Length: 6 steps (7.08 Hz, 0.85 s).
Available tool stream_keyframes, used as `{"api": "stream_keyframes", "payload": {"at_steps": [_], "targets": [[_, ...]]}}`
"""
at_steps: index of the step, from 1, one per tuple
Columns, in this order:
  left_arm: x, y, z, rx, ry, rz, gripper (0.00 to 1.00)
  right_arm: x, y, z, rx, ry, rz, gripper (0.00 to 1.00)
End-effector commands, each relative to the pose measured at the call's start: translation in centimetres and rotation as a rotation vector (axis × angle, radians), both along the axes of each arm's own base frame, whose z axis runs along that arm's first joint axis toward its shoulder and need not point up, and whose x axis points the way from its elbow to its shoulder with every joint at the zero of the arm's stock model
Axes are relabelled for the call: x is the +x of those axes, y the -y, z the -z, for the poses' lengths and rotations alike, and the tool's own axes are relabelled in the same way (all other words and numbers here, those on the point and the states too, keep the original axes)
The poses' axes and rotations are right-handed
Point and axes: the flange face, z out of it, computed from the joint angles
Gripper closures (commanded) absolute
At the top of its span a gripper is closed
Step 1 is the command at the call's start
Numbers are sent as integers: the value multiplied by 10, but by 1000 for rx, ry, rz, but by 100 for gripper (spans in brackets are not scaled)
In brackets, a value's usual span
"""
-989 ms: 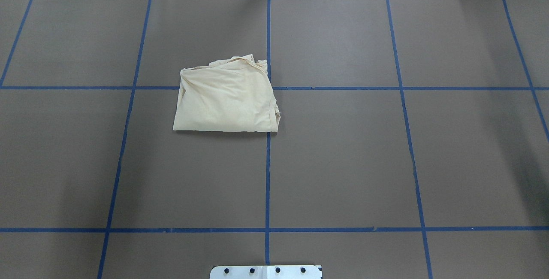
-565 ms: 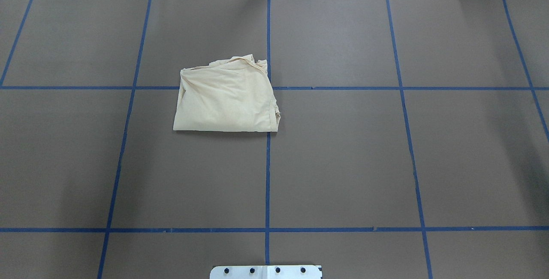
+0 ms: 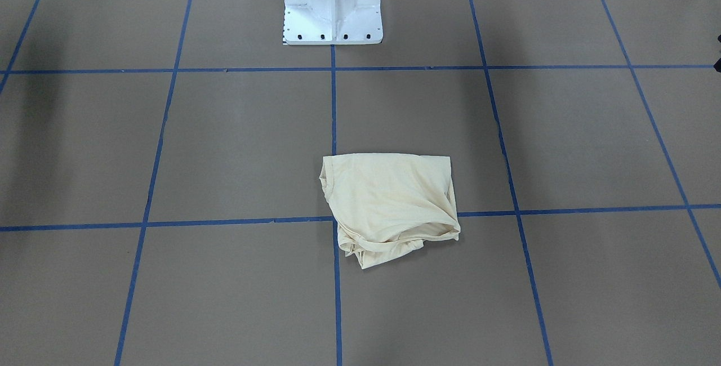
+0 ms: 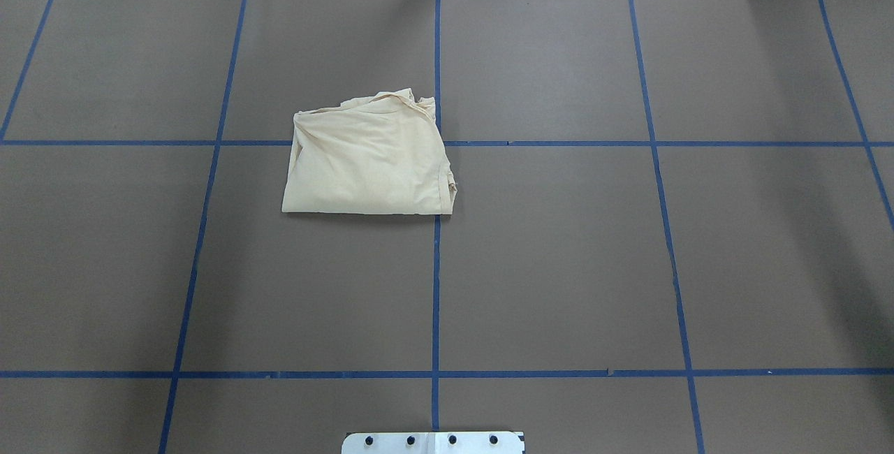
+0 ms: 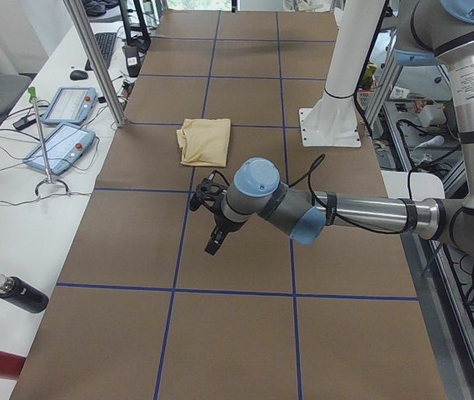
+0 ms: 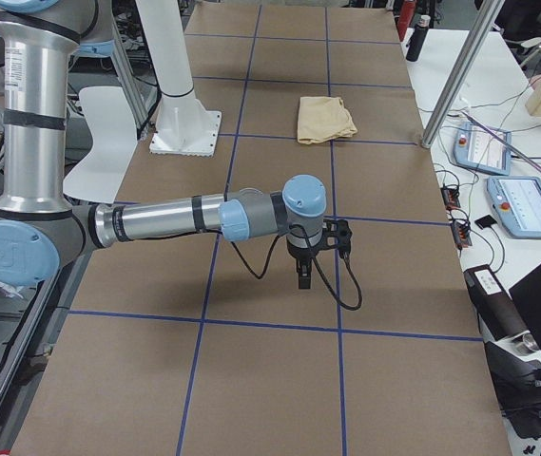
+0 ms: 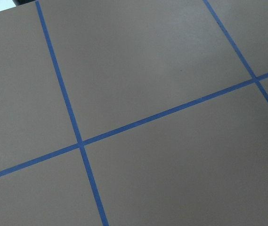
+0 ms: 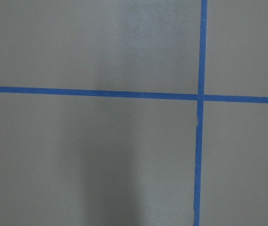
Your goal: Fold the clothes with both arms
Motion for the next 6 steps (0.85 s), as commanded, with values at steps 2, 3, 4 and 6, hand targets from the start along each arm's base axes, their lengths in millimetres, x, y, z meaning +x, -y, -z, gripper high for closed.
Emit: {"api": "stream_keyframes", "payload": {"at_steps": [2,3,4,6], "targets": [[1,41,30,-219,-6,19,0,24,-11,3,-11,37,-50,0],[3,41,21,-241,-24,9,0,24,-8,3,-7,31,-52,0],[2,38,20,-245,-19,13,0,25,-10,0,-12,28,-53,0],[-1,36,25,-242,-17,27,0,25,-9,-12,-27,17,-52,0]]}}
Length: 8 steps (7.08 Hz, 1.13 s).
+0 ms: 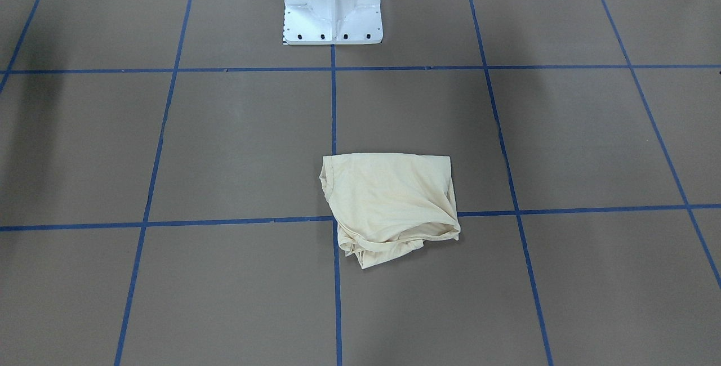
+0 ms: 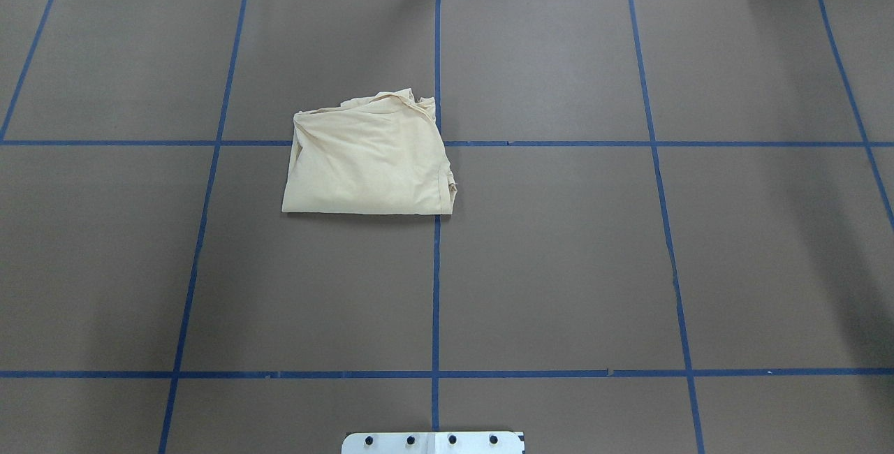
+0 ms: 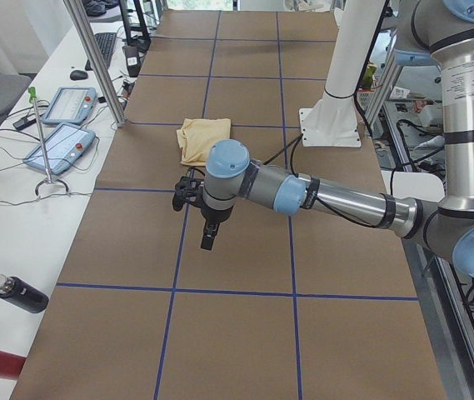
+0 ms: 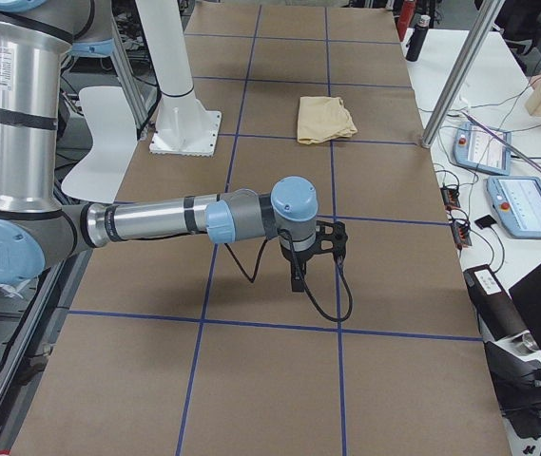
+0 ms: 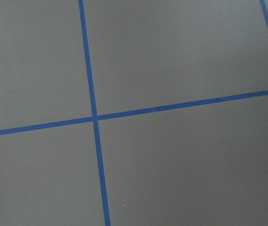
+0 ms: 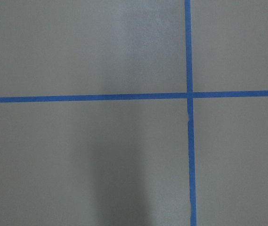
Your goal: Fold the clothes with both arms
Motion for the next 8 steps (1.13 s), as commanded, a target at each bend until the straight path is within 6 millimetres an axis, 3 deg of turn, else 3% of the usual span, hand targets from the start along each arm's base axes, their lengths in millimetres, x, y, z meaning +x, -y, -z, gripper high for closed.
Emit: {"api": "stream_keyframes", "payload": {"at_steps": [1,2,4,5,6,8], "targets": [[-1,3,8,9,-5,9,0,0,0,-12,-17,-9,0,0],[-1,0,19,32,-5,10,0,-1,0,-13,-23,-7,1,0],[-19,7,12,42,74,67,0,-2,0,-11,-24,7,2,0],[-22,17,24,64,92,82,0,-1,-2,-15,-34,8,1,0],[-21,15,37,85,86,80,0,-2,-1,-26,-56,21,5,0],[-21,14,40,95,84,78,0,-2,5,-30,-57,22,7,0]]}}
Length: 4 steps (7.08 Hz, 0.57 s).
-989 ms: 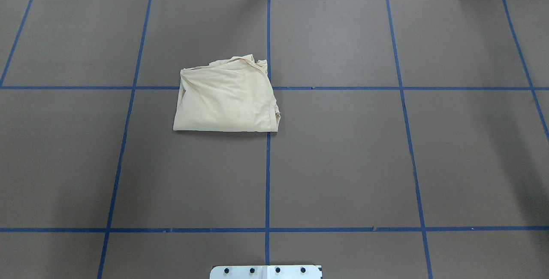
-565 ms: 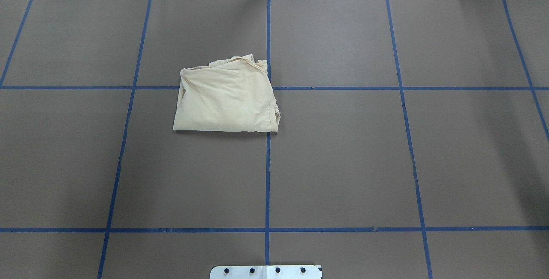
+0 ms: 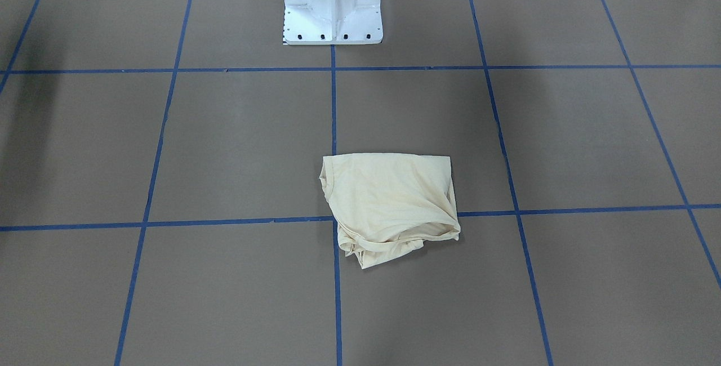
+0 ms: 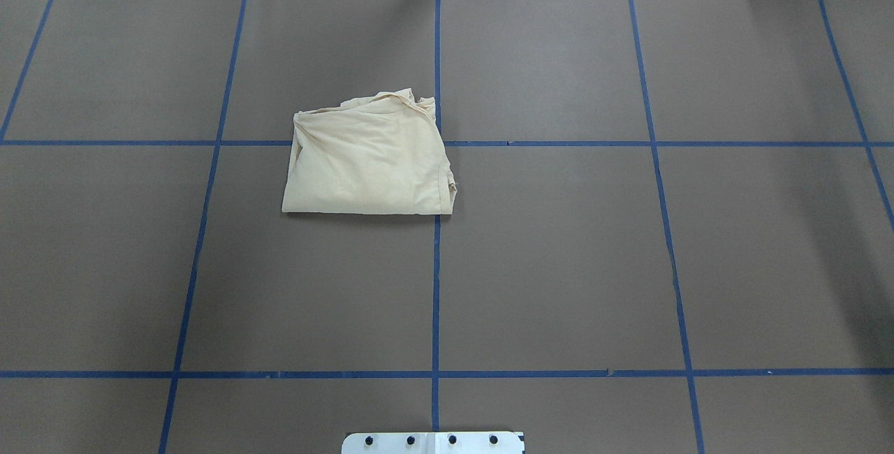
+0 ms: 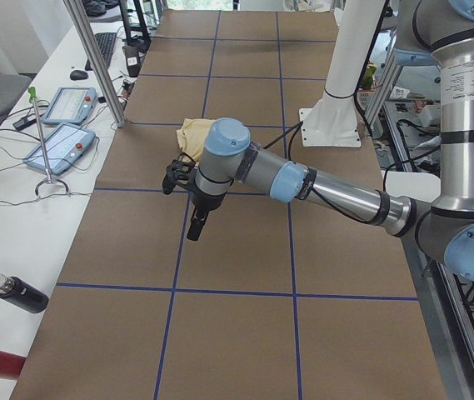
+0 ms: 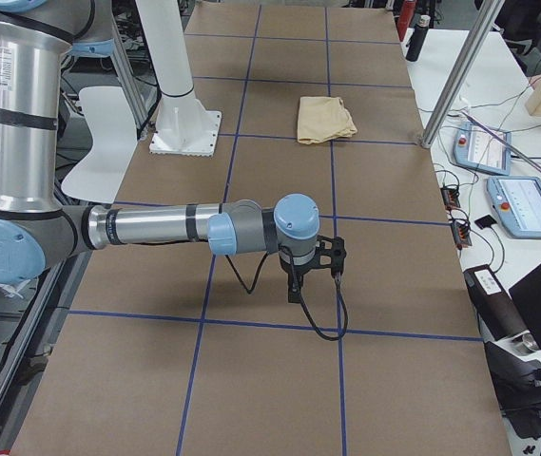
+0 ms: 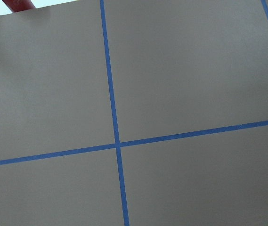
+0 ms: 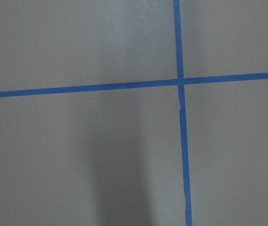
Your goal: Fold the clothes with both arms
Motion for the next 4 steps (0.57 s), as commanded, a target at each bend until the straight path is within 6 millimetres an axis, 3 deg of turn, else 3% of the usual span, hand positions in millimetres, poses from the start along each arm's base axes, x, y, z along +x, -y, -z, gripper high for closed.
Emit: {"api": "stream_keyframes", "payload": {"at_steps": [1,4], "targets": [[-1,-1,3,6,0,1,0,0,5,3,9,3,0,0],[0,-3,-7,-19,-1,0,0,0,8,7,18,3,-1,0]]}}
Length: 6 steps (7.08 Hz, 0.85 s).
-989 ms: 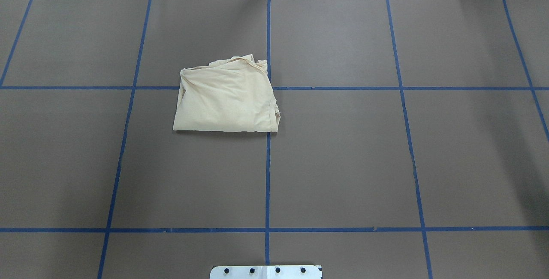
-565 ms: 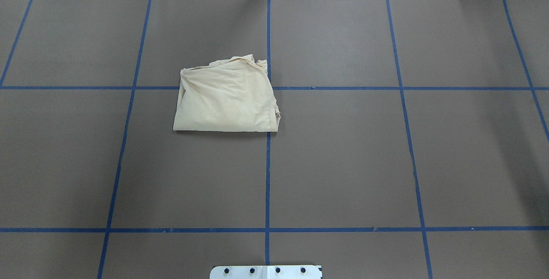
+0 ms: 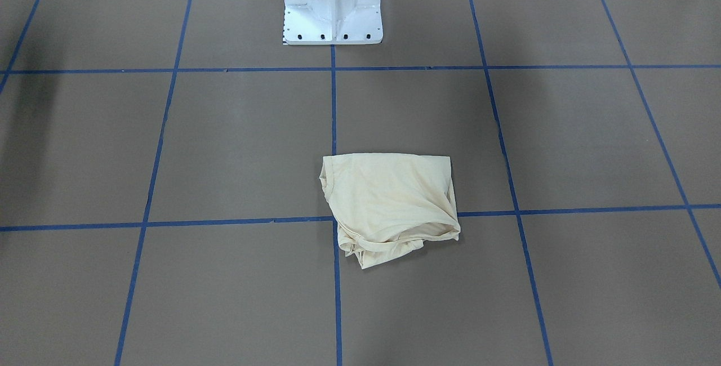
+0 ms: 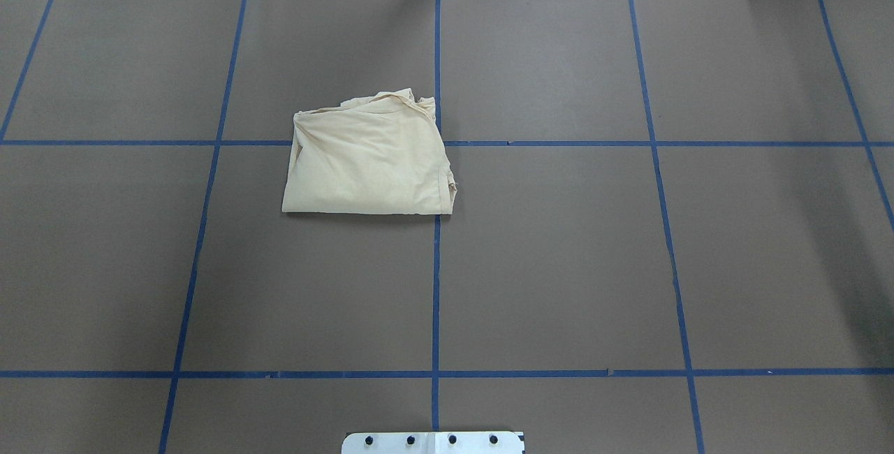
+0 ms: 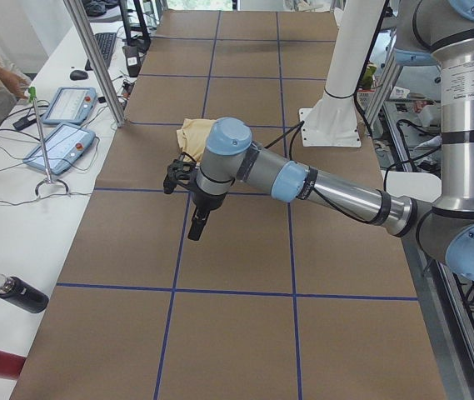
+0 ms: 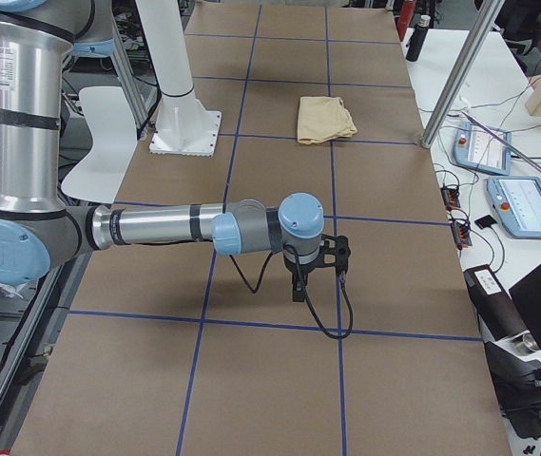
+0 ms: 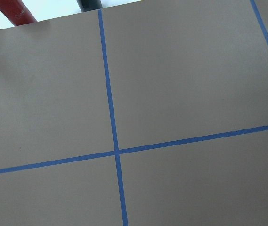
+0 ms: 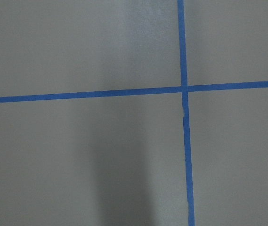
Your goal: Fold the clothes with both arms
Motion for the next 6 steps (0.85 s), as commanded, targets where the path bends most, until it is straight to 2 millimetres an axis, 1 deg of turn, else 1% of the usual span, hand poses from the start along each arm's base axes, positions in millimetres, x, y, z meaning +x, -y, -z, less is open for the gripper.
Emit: {"api": "stream_keyframes", "payload": {"at_steps": [1,2,3,4,5,6], "targets": [[0,0,-11,-18,1,-2,0,0,1,0,1,0,1,0],[0,2,-17,-28,1,-3,0,0,1,0,1,-1,1,0],[0,3,-30,-51,2,-4,0,0,1,-1,-2,-1,1,0],[4,2,-35,-67,-41,-22,0,0,1,0,0,-1,1,0],[8,-3,-44,-90,-102,-48,0,0,1,0,0,-1,1,0],[8,-5,-47,-95,-110,-50,0,0,1,0,3,-1,1,0]]}}
